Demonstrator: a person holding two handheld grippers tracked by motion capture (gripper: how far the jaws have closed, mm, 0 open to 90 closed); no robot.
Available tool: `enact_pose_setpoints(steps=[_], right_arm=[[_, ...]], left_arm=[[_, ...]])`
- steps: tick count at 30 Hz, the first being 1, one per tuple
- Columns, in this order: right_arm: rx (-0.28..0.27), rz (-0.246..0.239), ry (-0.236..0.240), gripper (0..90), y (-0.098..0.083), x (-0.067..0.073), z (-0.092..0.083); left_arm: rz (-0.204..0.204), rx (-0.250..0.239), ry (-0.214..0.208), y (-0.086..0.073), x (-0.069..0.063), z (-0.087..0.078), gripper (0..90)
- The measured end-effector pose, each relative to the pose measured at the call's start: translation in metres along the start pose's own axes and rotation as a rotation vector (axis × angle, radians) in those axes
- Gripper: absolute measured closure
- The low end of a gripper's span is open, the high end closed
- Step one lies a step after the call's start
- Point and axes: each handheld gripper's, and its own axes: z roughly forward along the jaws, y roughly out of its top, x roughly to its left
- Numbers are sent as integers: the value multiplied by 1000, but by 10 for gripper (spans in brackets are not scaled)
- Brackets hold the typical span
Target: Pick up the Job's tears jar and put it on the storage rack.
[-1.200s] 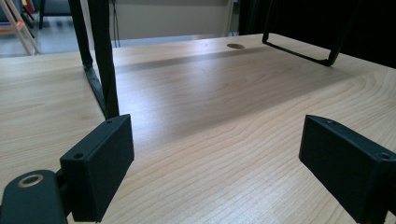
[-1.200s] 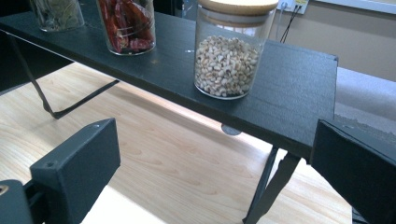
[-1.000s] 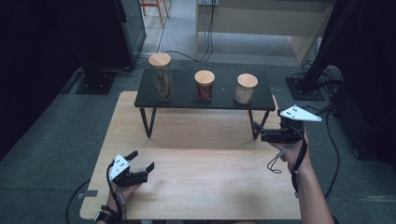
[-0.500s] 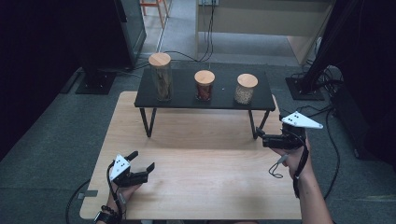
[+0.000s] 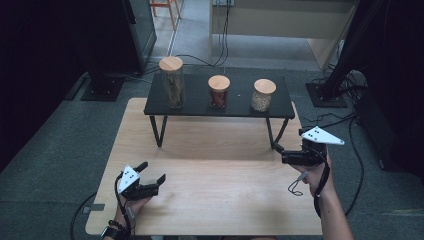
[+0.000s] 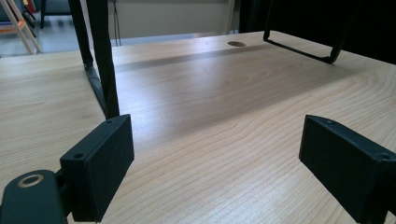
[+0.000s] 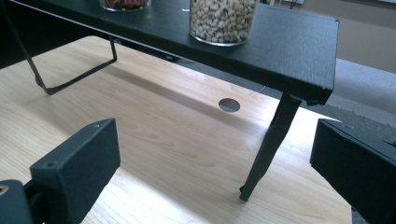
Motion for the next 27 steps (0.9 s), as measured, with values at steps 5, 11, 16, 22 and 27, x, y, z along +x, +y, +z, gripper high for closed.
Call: enact_pose_setpoints(steps=[5, 11, 16, 22, 27], right_arm=[[8, 9, 3, 14, -8, 0, 0], [16, 16, 2, 14, -18, 1, 2], [20, 17, 3, 14, -27, 1, 3], [26, 20, 7, 14, -37, 2, 5], [33, 32, 10, 14, -47, 3, 6]], left_arm=[[0, 2, 0, 0, 0, 0, 102], [1, 1, 1, 0, -1, 0, 102], [2, 1, 2, 0, -1, 0, 102], [8, 5, 2, 1, -1, 0, 102], [8, 3, 4, 0, -2, 0, 102]])
